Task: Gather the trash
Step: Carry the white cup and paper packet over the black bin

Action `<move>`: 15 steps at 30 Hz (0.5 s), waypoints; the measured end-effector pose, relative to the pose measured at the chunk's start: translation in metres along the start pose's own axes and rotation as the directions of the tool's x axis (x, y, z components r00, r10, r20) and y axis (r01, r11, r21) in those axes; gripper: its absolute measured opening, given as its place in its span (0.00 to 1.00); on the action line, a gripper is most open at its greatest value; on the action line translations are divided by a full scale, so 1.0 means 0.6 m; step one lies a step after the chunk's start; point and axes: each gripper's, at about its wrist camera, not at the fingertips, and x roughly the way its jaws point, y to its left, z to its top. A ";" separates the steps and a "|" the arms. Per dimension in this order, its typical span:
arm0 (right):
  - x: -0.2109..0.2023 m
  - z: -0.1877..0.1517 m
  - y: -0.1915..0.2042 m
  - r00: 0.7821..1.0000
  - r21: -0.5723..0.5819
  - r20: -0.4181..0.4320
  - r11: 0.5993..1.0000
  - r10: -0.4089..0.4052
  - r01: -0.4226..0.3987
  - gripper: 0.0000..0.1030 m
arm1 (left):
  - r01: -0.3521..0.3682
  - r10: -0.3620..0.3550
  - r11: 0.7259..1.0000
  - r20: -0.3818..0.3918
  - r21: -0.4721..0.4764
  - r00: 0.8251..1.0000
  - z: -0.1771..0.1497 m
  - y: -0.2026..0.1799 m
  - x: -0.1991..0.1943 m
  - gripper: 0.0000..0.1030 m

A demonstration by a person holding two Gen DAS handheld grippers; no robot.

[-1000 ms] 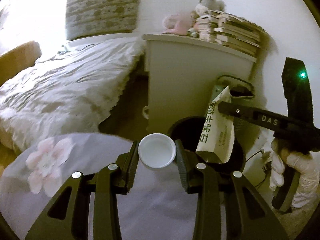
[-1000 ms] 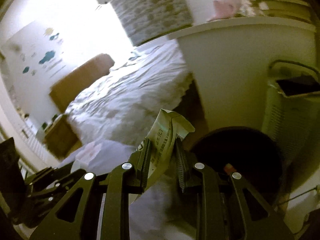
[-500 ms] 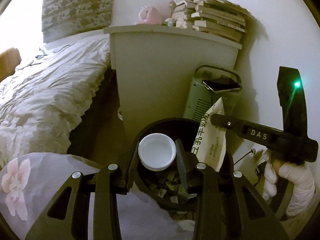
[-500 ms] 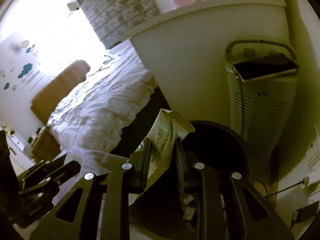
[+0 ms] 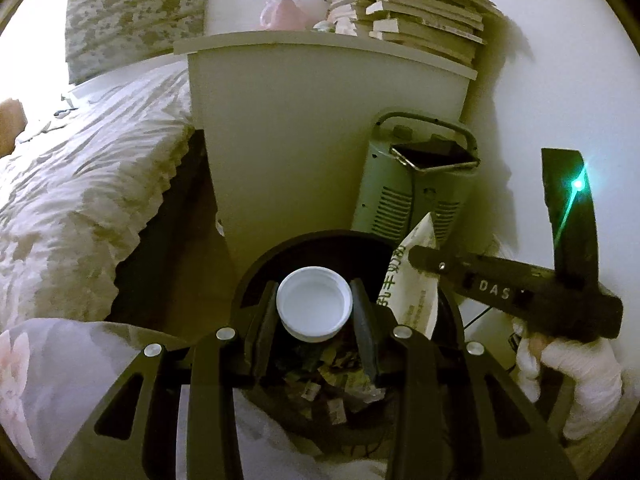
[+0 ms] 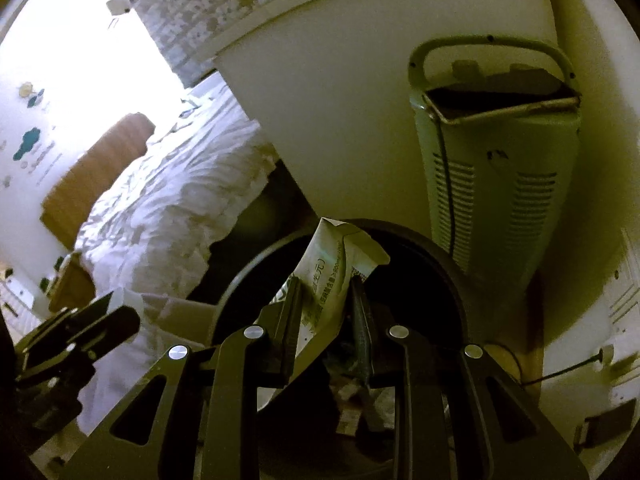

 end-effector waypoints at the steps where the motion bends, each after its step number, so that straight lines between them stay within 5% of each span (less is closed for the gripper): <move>1: 0.001 -0.001 -0.002 1.000 0.002 -0.002 1.000 -0.004 0.004 0.24 | 0.004 -0.004 1.000 0.000 0.003 1.000 0.002 -0.003 0.003 0.35; 15: 0.018 -0.005 -0.032 0.997 0.017 -0.032 0.998 -0.066 0.067 0.25 | 0.044 -0.044 0.999 0.012 0.029 0.999 0.023 -0.041 0.025 0.35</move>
